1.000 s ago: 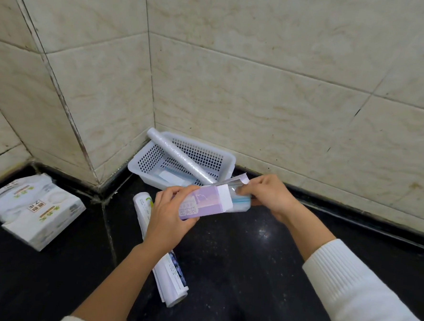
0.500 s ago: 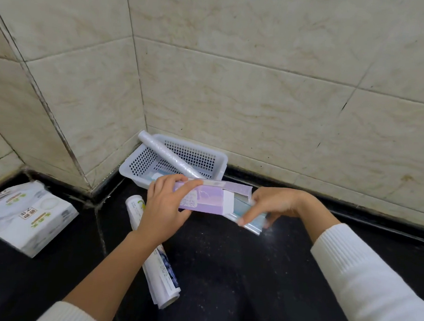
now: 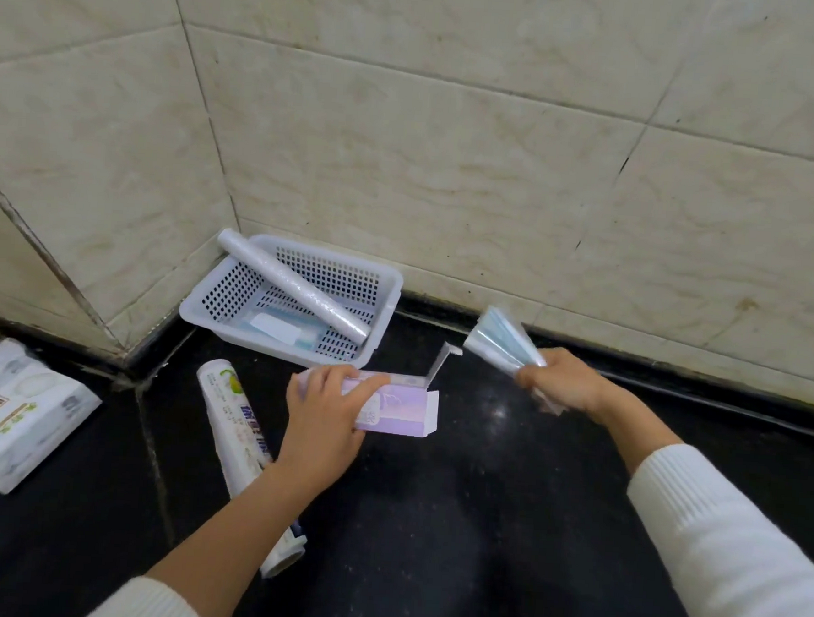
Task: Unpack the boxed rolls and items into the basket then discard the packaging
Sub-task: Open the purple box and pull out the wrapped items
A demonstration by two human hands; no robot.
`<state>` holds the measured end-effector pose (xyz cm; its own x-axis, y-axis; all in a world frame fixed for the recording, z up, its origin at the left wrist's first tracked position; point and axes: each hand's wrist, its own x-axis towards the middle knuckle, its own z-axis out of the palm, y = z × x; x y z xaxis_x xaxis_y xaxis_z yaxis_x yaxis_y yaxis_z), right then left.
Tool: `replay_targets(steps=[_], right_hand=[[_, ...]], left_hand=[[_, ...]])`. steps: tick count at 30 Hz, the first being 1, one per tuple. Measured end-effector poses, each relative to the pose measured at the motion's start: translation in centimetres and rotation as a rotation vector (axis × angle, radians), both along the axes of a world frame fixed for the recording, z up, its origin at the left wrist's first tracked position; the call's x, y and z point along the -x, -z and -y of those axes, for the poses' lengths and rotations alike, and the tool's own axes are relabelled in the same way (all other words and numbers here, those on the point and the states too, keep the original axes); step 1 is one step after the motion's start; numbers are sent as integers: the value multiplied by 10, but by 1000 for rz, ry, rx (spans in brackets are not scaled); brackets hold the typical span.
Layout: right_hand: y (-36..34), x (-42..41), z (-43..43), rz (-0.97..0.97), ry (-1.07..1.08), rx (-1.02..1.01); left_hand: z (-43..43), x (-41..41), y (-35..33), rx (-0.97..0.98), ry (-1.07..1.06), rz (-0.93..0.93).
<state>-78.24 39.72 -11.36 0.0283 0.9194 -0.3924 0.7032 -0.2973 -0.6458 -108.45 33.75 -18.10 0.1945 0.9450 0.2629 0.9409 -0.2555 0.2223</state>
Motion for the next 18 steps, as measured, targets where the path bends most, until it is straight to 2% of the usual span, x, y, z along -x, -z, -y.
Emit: replay_targets(steps=[4,10,14,18], right_hand=[[14,-10,2,-195,115,-13],[33,18,9,-264,94,-23],[43,43,0,-235,-2,-42],[43,81,-19,-282,-21,-99]], left_hand=[[14,-60,17,136,245,-81],[25,-117,41,399,392,-177],[22,-91,46,480,432,-23],[2,-32,37,340,262,106]])
